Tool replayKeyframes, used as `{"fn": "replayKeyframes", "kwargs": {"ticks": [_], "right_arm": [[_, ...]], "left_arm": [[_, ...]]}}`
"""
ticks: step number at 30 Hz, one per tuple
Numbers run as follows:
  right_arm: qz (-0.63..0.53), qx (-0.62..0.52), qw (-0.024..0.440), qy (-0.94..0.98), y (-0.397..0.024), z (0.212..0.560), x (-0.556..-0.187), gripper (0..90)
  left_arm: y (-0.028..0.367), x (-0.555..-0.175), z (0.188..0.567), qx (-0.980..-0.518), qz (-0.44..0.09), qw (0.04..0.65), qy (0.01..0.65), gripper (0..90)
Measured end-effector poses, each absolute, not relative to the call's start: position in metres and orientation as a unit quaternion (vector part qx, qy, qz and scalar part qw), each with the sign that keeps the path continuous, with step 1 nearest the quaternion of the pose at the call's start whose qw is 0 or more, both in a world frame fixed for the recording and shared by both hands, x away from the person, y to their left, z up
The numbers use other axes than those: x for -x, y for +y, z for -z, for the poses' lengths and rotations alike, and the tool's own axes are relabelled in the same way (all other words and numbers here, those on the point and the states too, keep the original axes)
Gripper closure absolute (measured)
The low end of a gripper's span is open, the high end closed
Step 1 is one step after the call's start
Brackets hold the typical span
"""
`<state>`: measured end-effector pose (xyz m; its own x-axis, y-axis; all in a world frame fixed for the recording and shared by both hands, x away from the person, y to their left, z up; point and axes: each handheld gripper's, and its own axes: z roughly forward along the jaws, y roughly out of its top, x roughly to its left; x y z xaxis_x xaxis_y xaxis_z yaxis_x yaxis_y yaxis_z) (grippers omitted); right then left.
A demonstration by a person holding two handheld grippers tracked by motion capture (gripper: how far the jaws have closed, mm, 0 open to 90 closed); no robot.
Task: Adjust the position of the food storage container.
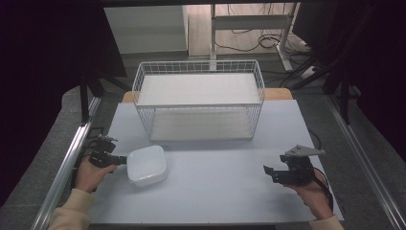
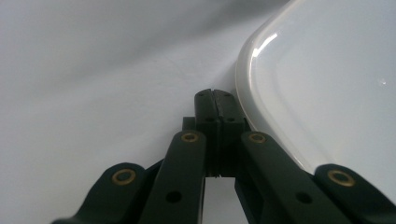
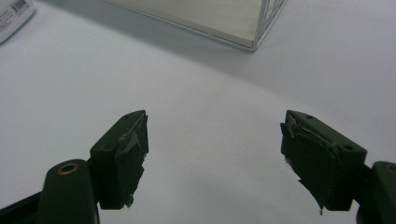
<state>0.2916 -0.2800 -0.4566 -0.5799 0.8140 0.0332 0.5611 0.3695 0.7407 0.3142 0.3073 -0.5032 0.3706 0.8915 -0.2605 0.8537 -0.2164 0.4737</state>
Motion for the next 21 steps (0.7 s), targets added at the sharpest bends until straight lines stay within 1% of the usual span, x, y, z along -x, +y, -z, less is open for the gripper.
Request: {"fn": "replayKeyframes", "kwargs": {"ticks": [16, 21], "right_arm": [[-0.369, -0.423, 0.171, 0.809, -0.278, 0.455, -0.291, 23.2], [-0.369, -0.424, 0.171, 0.81, -0.278, 0.456, -0.291, 23.2]], "left_arm": [[0.275, -0.294, 0.498, -0.794, -0.013, 0.292, 0.533, 90.0], [0.274, -0.296, 0.497, -0.791, -0.02, 0.297, 0.535, 90.0]]}}
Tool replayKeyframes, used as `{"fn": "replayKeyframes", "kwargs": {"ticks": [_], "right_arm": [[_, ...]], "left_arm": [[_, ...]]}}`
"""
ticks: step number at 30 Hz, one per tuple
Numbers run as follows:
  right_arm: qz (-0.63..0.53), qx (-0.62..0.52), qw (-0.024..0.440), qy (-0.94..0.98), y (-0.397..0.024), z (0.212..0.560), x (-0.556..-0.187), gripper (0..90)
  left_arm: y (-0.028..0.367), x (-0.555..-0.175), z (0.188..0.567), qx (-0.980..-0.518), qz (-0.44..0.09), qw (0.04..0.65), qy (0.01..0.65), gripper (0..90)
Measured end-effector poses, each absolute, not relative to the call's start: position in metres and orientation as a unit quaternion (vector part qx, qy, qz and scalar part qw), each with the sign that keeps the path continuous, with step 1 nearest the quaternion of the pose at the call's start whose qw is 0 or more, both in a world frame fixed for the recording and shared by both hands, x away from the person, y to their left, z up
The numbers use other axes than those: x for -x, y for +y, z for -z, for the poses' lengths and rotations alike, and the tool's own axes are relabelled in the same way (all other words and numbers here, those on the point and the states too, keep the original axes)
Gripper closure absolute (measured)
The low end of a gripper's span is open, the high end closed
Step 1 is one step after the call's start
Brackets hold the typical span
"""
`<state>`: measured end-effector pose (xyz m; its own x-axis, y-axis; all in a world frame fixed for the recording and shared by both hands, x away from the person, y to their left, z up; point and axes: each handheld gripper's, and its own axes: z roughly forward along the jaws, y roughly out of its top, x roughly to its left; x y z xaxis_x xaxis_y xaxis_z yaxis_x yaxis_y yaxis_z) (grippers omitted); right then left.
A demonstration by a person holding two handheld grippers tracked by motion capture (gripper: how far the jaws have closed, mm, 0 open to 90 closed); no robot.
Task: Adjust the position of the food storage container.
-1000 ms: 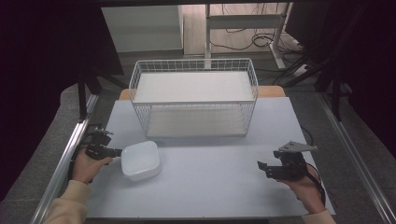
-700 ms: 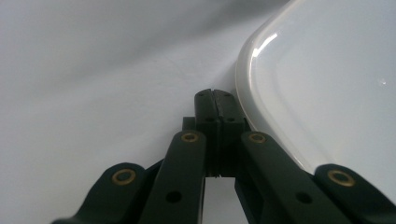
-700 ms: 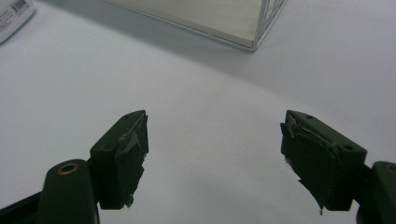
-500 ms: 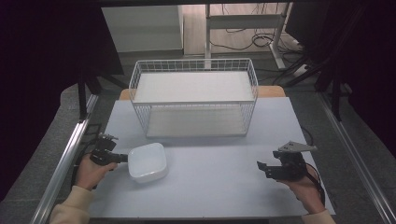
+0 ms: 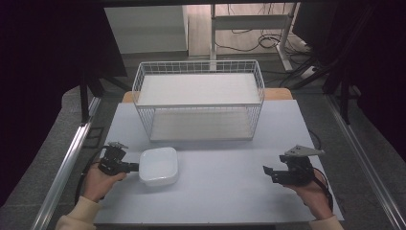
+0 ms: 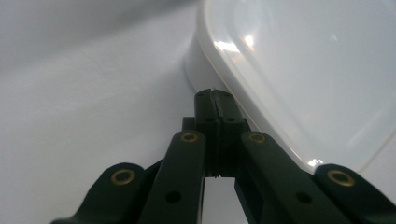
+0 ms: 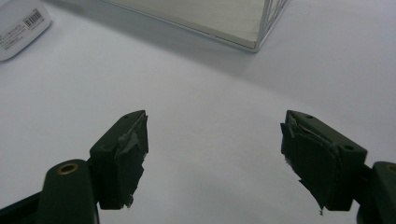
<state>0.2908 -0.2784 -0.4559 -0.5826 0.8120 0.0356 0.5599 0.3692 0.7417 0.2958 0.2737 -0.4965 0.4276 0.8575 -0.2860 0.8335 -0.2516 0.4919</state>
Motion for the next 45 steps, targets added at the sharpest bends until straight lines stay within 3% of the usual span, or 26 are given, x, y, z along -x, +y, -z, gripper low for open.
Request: {"fn": "replayKeyframes", "kwargs": {"ticks": [31, 36, 41, 45], "right_arm": [[-0.366, -0.422, 0.171, 0.812, -0.278, 0.457, -0.291, 23.0], [-0.365, -0.422, 0.171, 0.812, -0.278, 0.457, -0.291, 23.0], [-0.367, -0.423, 0.172, 0.81, -0.278, 0.456, -0.291, 23.0], [-0.367, -0.423, 0.171, 0.811, -0.277, 0.456, -0.291, 23.0]], "left_arm": [[0.204, -0.282, 0.5, -0.816, 0.043, 0.328, 0.473, 90.0], [0.217, -0.284, 0.493, -0.817, 0.003, 0.316, 0.483, 90.0], [0.235, -0.296, 0.478, -0.796, -0.034, 0.344, 0.497, 90.0], [0.236, -0.317, 0.475, -0.795, -0.039, 0.35, 0.493, 90.0]]}}
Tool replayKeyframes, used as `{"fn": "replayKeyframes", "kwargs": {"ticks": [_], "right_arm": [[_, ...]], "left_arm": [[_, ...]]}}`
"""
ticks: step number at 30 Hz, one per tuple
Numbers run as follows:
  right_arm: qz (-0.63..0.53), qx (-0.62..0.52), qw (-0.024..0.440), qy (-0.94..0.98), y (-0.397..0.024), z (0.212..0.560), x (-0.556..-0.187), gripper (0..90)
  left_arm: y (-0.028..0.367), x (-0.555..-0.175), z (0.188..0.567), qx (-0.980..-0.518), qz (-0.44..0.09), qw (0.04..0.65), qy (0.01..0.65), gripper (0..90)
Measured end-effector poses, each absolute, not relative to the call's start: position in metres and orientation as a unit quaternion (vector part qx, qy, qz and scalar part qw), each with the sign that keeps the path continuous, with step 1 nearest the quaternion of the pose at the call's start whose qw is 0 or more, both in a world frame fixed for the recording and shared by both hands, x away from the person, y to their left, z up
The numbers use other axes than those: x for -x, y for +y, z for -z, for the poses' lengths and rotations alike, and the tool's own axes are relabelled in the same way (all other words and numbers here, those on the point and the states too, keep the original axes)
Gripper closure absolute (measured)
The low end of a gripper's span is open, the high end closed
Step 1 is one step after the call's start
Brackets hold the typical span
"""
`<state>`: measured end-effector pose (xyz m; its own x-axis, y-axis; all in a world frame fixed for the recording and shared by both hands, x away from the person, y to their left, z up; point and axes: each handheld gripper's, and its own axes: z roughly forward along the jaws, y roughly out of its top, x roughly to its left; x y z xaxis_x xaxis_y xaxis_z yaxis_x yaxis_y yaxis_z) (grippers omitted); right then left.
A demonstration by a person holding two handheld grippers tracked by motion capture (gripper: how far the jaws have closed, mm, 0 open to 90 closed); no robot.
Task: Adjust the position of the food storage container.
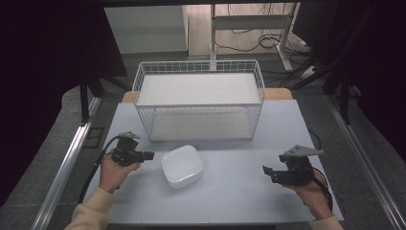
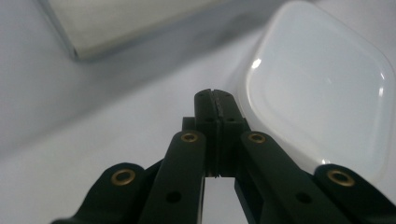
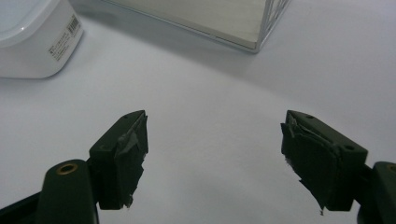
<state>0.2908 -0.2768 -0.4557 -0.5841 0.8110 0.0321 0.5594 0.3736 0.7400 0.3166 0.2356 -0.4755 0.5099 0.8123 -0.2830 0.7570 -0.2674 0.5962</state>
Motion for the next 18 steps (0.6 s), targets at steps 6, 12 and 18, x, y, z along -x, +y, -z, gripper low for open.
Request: {"fn": "replayKeyframes", "kwargs": {"ticks": [6, 12, 18], "right_arm": [[-0.365, -0.423, 0.171, 0.812, -0.278, 0.457, -0.291, 23.0], [-0.367, -0.425, 0.172, 0.81, -0.28, 0.457, -0.291, 23.0], [-0.368, -0.422, 0.173, 0.81, -0.278, 0.455, -0.29, 23.0]], "left_arm": [[0.224, -0.339, 0.481, -0.809, -0.028, 0.346, 0.475, 90.0], [0.217, -0.334, 0.484, -0.818, -0.023, 0.339, 0.465, 90.0], [0.21, -0.322, 0.483, -0.826, -0.018, 0.339, 0.45, 90.0]]}}
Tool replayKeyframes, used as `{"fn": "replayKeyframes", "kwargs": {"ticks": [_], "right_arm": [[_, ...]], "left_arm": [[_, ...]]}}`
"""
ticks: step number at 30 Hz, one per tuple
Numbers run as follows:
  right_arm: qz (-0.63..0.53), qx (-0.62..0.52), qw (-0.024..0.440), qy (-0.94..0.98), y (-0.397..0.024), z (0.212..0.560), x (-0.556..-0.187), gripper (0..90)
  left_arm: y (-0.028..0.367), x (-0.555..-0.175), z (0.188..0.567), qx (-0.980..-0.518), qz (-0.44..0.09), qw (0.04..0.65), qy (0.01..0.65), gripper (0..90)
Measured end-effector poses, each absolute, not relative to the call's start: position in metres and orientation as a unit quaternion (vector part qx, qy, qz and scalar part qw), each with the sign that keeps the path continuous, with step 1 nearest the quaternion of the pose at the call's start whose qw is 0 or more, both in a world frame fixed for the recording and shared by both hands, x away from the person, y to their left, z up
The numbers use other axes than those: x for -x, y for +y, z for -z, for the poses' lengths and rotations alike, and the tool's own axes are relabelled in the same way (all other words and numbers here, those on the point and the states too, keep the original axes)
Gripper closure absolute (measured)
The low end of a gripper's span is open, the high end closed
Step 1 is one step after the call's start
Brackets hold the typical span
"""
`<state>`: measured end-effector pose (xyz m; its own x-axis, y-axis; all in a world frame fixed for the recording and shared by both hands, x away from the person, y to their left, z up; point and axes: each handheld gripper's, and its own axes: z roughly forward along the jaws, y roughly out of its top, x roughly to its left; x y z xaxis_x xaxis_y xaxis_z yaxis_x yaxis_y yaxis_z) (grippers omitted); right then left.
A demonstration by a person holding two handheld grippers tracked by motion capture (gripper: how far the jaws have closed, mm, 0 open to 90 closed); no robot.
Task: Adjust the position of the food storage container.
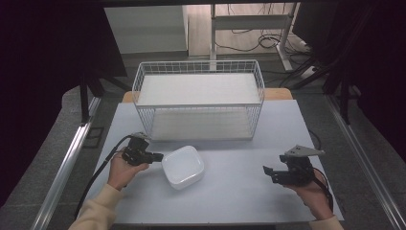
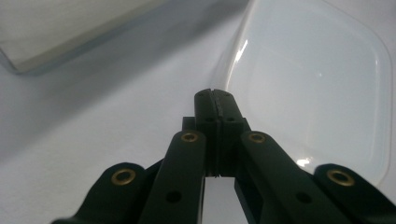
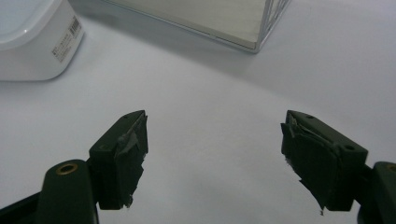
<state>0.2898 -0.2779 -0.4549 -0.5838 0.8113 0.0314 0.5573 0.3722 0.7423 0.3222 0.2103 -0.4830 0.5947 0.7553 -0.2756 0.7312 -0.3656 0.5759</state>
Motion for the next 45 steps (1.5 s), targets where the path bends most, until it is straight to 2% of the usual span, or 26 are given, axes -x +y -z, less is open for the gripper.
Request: {"fn": "replayKeyframes", "kwargs": {"ticks": [18, 27, 30, 36, 45], "right_arm": [[-0.367, -0.419, 0.172, 0.813, -0.276, 0.456, -0.289, 22.9], [-0.364, -0.42, 0.17, 0.814, -0.276, 0.458, -0.29, 22.9], [-0.363, -0.419, 0.169, 0.815, -0.275, 0.459, -0.29, 22.9], [-0.361, -0.419, 0.167, 0.816, -0.274, 0.46, -0.29, 22.8], [-0.362, -0.419, 0.166, 0.816, -0.273, 0.46, -0.29, 22.7]], "left_arm": [[0.177, -0.285, 0.49, -0.842, 0.044, 0.343, 0.415, 90.0], [0.163, -0.282, 0.5, -0.836, 0.067, 0.354, 0.413, 90.0], [0.159, -0.281, 0.503, -0.83, 0.093, 0.362, 0.414, 90.0], [0.149, -0.277, 0.502, -0.836, 0.084, 0.357, 0.409, 90.0], [0.139, -0.272, 0.505, -0.83, 0.107, 0.365, 0.407, 90.0]]}}
